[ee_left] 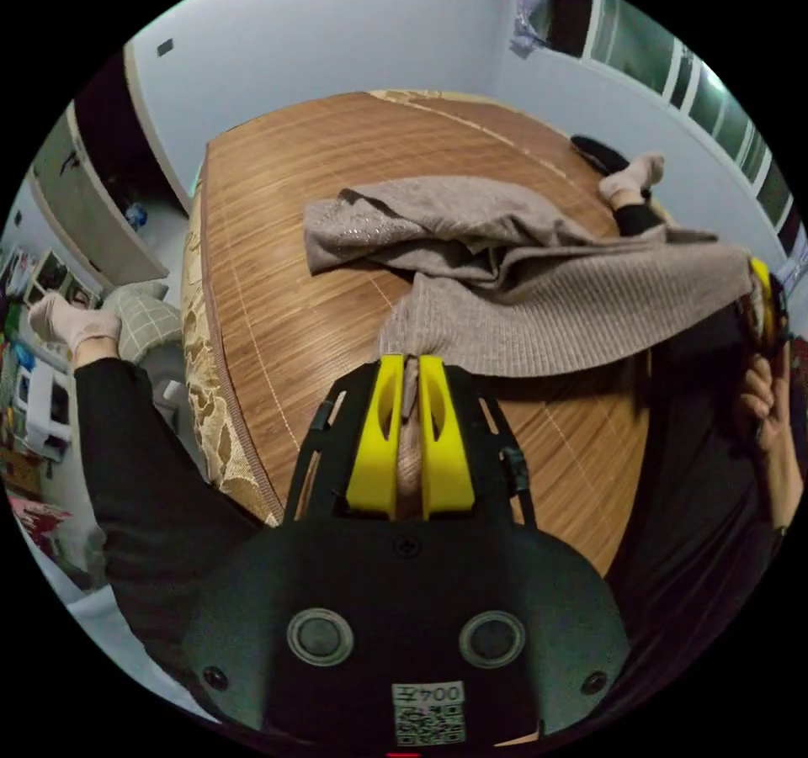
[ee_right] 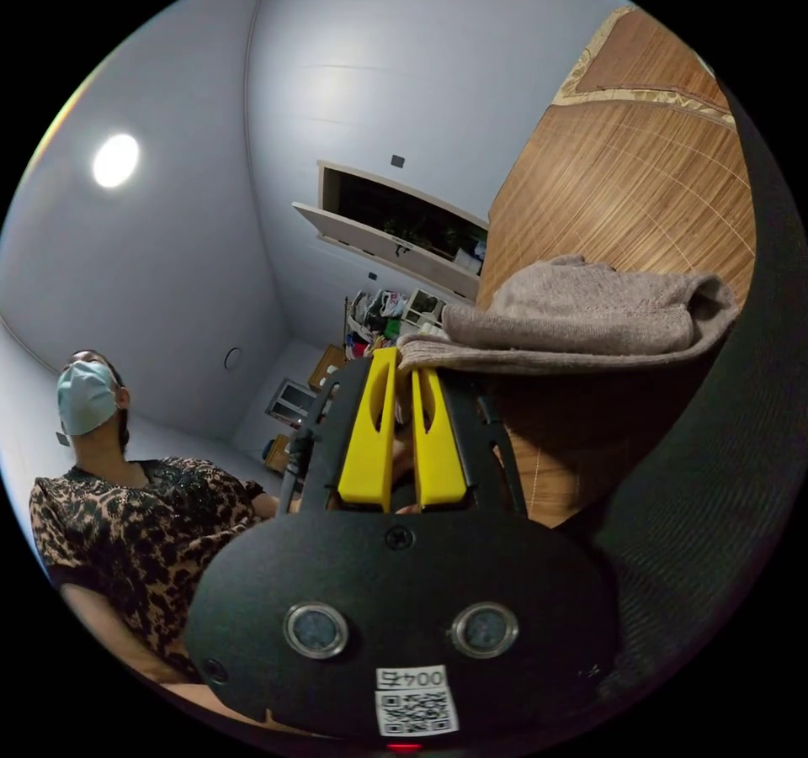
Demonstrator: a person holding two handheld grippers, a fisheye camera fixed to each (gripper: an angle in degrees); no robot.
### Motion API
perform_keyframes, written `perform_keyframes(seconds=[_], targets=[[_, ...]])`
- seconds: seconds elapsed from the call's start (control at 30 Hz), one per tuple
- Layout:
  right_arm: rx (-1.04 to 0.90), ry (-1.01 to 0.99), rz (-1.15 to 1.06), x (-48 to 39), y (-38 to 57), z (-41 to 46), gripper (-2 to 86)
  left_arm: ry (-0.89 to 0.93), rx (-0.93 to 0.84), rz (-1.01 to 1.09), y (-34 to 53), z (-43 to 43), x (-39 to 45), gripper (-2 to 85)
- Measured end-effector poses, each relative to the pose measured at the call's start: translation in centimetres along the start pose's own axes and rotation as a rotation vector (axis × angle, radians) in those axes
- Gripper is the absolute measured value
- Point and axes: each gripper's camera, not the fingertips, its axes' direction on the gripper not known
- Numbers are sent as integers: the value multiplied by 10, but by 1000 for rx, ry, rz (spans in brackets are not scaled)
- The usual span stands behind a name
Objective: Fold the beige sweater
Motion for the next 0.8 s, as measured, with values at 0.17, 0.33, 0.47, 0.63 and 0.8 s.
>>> perform_keyframes(seconds=[0.17, 0.33, 0.47, 0.63, 0.8], targets=[[61, 28, 5, -39, 16, -5, 38, 77, 231, -118, 26, -81, -68, 16], [70, 124, -71, -96, 22, -10, 34, 36, 441, -106, 46, -170, -104, 12], [69, 174, -253, -175, 9, -6, 30, 51, 620, -72, 58, -251, -130, 11], [142, 79, -532, -294, -5, -14, 25, 142, 1021, 20, 83, -376, -158, 11], [174, -95, -774, -405, 7, -21, 12, 227, 1285, 151, 119, -483, -177, 12]])
